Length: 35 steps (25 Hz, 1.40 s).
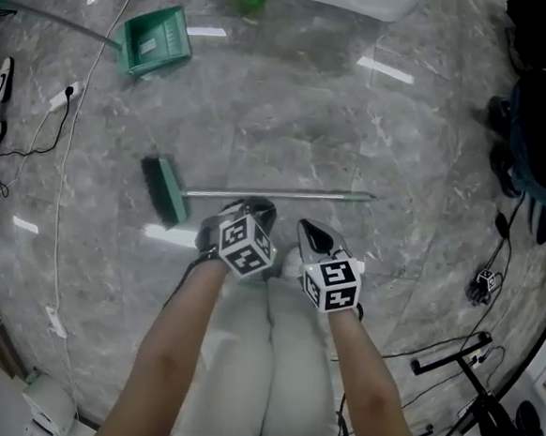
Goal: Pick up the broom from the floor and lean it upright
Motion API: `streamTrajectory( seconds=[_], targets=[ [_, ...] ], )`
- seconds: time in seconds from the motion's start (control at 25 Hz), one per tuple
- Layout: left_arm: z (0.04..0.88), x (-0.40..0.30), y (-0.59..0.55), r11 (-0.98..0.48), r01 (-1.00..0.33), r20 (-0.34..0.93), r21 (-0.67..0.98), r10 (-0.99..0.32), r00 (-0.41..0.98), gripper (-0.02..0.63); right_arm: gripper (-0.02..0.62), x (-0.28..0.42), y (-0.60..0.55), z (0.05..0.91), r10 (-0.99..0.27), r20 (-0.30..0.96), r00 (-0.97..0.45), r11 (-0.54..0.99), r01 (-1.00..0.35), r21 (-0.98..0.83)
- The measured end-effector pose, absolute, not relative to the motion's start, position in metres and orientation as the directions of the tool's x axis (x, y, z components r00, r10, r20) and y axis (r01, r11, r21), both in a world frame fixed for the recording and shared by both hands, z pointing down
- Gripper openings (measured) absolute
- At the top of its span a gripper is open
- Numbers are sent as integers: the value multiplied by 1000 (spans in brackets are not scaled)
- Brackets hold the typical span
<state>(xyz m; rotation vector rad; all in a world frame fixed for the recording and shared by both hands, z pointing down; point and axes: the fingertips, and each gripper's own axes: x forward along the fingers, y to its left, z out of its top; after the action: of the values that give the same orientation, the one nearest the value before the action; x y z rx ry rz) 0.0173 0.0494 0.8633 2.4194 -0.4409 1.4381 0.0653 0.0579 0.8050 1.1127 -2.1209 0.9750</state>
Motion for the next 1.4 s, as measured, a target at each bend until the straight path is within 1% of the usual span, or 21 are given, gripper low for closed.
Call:
streamTrajectory(
  seconds=[0.12, 0.32, 0.4, 0.52, 0.64, 0.68, 0.8, 1.0, 1.12, 1.24, 1.4],
  targets=[
    [917, 10, 54, -928, -360, 913, 99, -59, 403, 65, 2, 65, 61, 846, -422, 758, -497, 385, -855, -346],
    [983, 7, 57, -941, -312, 938, 128, 13, 347, 94, 2, 65, 64, 905, -346, 793, -501, 451, -830, -328],
    [1006, 7, 58, -955, -262, 944, 136, 45, 326, 95, 2, 66, 60, 925, -323, 805, -498, 488, -816, -310],
    [1035, 7, 65, -979, -151, 956, 136, 90, 280, 95, 2, 68, 51, 943, -299, 812, -501, 513, -802, -305],
    [1054, 8, 65, -990, -83, 963, 113, 89, 253, 95, 2, 73, 37, 954, -307, 810, -500, 511, -804, -304],
    [1056, 9, 63, -991, -77, 963, 108, 85, 257, 64, 2, 75, 33, 957, -311, 809, -499, 509, -806, -301],
    [1061, 12, 62, -990, -71, 956, 123, 99, 276, 78, 2, 78, 23, 962, -325, 806, -496, 510, -809, -293],
    [1074, 12, 65, -989, -81, 967, 124, 102, 233, 83, 2, 71, 20, 959, -322, 791, -521, 529, -792, -306],
    [1072, 14, 59, -985, -94, 962, 142, 115, 246, 80, 2, 72, 19, 957, -325, 790, -519, 535, -790, -299],
    [1058, 16, 45, -986, -128, 961, 110, 72, 269, 78, 2, 74, 19, 949, -340, 790, -511, 521, -801, -294],
    [1016, 19, 25, -982, -182, 940, 55, -10, 340, 77, 2, 77, 21, 921, -367, 783, -503, 504, -814, -287]
  ],
)
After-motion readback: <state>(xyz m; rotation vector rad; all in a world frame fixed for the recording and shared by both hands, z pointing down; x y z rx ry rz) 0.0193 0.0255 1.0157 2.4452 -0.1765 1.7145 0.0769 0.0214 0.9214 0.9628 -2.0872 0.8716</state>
